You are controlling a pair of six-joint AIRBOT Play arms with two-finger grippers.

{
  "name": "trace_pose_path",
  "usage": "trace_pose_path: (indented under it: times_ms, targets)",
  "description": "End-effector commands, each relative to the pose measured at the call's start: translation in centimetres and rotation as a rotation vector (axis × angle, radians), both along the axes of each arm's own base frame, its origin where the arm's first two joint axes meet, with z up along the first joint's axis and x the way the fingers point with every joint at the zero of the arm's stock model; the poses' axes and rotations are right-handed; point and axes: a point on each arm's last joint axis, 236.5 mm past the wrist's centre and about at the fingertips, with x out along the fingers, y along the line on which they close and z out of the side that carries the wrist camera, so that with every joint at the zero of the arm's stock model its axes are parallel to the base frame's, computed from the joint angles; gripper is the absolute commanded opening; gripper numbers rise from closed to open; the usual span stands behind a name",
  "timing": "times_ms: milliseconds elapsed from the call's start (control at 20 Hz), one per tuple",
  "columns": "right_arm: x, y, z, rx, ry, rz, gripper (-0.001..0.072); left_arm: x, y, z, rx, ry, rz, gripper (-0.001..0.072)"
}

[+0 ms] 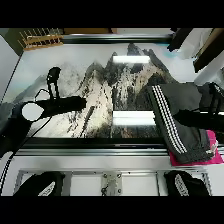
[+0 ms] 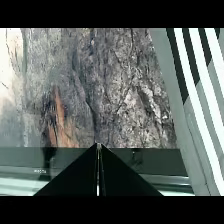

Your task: Fold the clothes and pants, and hang the long-sleeved shirts on hangers.

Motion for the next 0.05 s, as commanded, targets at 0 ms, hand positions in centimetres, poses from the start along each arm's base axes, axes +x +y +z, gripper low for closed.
trace_pose_path:
  times_ms: [0]
  targets:
    - [0.01,0.03,0.02,0.001,0.000,0.001,0.0021,0.01,0.05,0.04,-0.001,-0.001,0.002,0.0007]
